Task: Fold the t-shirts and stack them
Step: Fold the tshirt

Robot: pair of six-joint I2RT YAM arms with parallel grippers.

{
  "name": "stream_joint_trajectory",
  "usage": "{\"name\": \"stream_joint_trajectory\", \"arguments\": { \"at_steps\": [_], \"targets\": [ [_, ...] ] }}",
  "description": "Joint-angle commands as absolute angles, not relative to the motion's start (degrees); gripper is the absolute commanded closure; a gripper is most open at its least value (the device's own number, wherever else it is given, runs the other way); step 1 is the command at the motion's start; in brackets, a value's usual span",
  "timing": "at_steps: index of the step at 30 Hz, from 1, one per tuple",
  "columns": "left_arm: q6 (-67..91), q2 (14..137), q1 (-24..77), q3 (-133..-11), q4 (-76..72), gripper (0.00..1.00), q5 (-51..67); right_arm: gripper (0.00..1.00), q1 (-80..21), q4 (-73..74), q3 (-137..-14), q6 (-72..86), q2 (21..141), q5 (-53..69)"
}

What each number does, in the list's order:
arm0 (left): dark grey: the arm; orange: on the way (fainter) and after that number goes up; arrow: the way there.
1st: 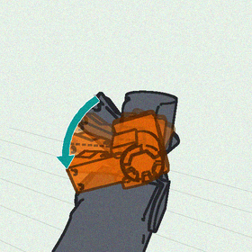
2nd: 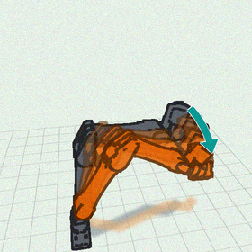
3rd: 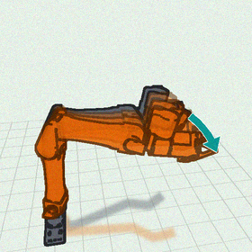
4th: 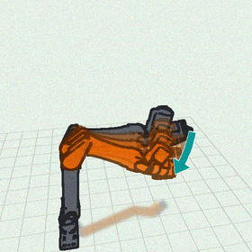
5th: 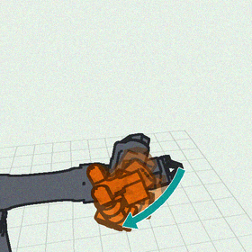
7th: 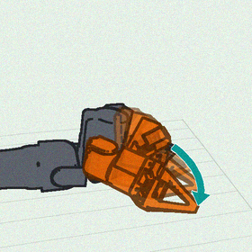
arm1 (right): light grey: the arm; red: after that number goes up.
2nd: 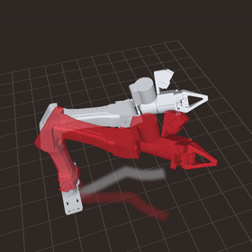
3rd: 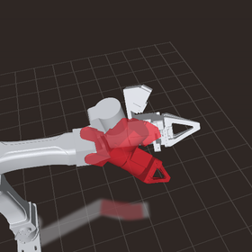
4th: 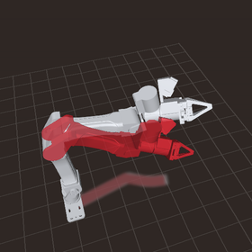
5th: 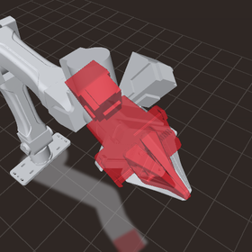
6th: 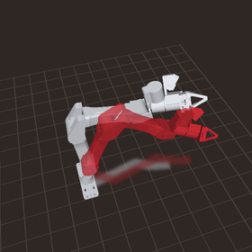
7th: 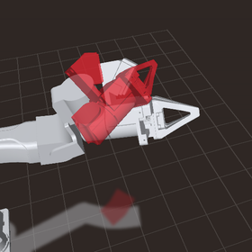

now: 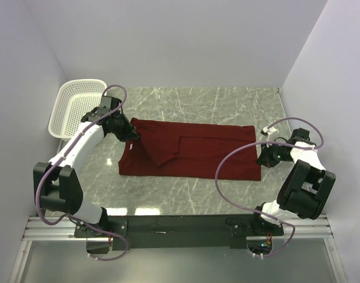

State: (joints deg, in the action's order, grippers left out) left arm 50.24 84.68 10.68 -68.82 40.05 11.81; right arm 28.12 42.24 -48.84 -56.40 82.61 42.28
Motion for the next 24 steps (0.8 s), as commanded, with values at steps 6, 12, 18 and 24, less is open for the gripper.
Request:
{"name": "stream_joint_trajectory", "arguments": {
  "at_steps": [6, 12, 18, 24],
  "targets": [
    [49.0, 85.7, 9.8, -71.8, 38.4, 1.0, 11.7, 1.0, 28.5, 39.8, -51.9, -54.8, 84.4, 42.8],
    [48.9, 86.6, 9.3, -72.9, 38.3, 1.0, 12.1, 1.0, 28.5, 39.0, -52.5, -54.1, 85.7, 42.1],
    [48.5, 88.6, 9.3, -75.3, 38.7, 1.0, 12.6, 1.0, 28.5, 38.1, -52.7, -53.2, 86.2, 41.9],
    [48.3, 89.8, 9.2, -76.4, 38.8, 1.0, 12.3, 1.0, 28.5, 37.3, -54.1, -51.7, 87.4, 42.1]
  ]
}}
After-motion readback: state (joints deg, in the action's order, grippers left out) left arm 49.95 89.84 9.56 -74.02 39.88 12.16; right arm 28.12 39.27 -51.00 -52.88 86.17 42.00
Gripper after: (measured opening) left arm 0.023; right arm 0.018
